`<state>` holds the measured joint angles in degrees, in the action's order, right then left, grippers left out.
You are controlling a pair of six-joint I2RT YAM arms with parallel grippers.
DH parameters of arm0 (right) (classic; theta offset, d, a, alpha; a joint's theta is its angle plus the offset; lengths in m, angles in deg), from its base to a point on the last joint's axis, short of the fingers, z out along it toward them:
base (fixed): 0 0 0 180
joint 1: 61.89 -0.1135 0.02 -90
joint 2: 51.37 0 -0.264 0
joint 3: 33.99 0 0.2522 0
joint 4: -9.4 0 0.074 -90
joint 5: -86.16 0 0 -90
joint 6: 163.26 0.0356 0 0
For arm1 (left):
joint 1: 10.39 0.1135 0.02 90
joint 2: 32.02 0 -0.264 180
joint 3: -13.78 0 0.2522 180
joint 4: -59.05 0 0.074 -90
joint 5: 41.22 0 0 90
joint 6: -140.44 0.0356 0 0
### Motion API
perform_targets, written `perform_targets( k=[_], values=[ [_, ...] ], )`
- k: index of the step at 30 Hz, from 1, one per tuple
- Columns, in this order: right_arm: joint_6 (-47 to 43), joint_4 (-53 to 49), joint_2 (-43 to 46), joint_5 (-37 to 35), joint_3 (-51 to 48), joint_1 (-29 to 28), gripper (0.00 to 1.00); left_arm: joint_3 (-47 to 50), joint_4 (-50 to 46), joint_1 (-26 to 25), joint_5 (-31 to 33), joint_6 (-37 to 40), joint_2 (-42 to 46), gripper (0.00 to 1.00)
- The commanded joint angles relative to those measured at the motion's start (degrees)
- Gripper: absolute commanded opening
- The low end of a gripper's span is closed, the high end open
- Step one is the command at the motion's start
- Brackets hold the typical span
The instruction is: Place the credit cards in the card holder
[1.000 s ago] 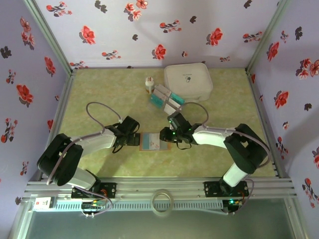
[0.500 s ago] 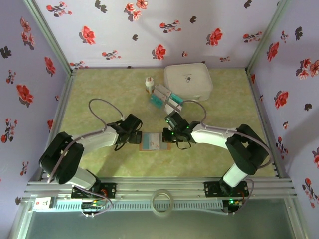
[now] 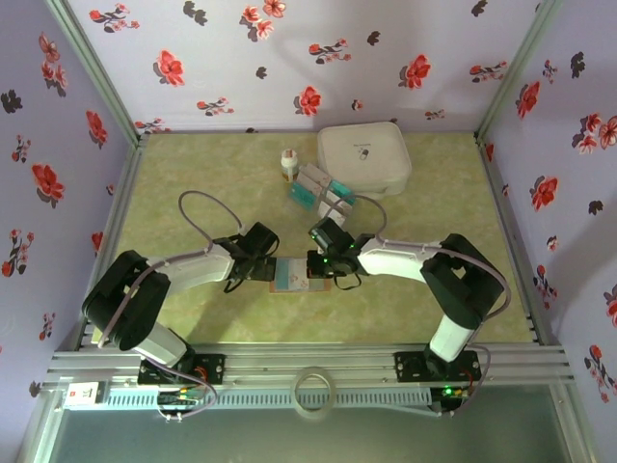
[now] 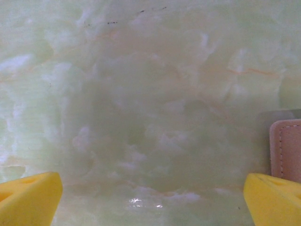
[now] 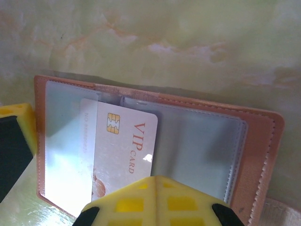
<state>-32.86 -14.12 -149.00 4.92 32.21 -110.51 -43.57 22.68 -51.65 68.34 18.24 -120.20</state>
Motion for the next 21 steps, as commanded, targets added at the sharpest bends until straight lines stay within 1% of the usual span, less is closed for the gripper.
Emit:
perform_targets(
  k=[1,21],
  values=[
    [-1.02,-0.80,-1.44,-0.60,1.81,-0.92,0.04,-0.63,0.12,-0.58,1.31,1.05,-1.38,1.00],
    [-0.32,-0.08,-5.31,0.30,5.34,-2.92,0.03,0.13,1.87,-1.19,0.64,0.57,-2.42,1.00]
  ],
)
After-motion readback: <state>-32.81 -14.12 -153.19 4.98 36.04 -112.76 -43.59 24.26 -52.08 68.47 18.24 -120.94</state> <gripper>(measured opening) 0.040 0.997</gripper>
